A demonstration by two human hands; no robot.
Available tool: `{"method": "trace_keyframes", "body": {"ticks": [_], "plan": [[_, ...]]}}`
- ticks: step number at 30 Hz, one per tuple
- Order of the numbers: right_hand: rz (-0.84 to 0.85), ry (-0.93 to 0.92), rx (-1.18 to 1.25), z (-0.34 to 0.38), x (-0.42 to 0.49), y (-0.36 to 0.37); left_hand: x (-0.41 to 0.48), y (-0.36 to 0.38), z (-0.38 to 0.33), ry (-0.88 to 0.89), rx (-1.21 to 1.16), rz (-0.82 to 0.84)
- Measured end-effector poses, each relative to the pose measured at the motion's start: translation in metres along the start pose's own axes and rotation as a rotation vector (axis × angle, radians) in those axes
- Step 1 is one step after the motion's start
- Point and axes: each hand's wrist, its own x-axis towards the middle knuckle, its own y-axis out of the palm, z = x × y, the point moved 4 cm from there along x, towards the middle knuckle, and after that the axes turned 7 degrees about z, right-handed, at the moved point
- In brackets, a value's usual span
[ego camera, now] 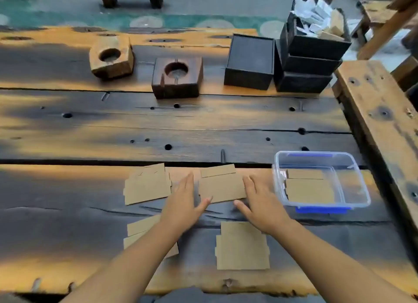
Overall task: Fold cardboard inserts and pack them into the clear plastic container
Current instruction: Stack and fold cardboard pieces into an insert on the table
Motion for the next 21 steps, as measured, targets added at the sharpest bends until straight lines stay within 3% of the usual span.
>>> {"method": "trace_keyframes", "body": {"ticks": [4,12,21], "plan": [[0.064,0.096,0.066,-0.011,0.020,0.016,0.019,0.030,0.022,-0.208,-0.193,0.157],[0.108,0.329,0.292,-0.034,0.060,0.024,0.048,0.045,0.030,-0.407,-0.409,0.092],[0.134,0.468,0.366,-0.041,0.093,0.029,0.084,0.053,0.038,-0.456,-0.445,0.022]]}}
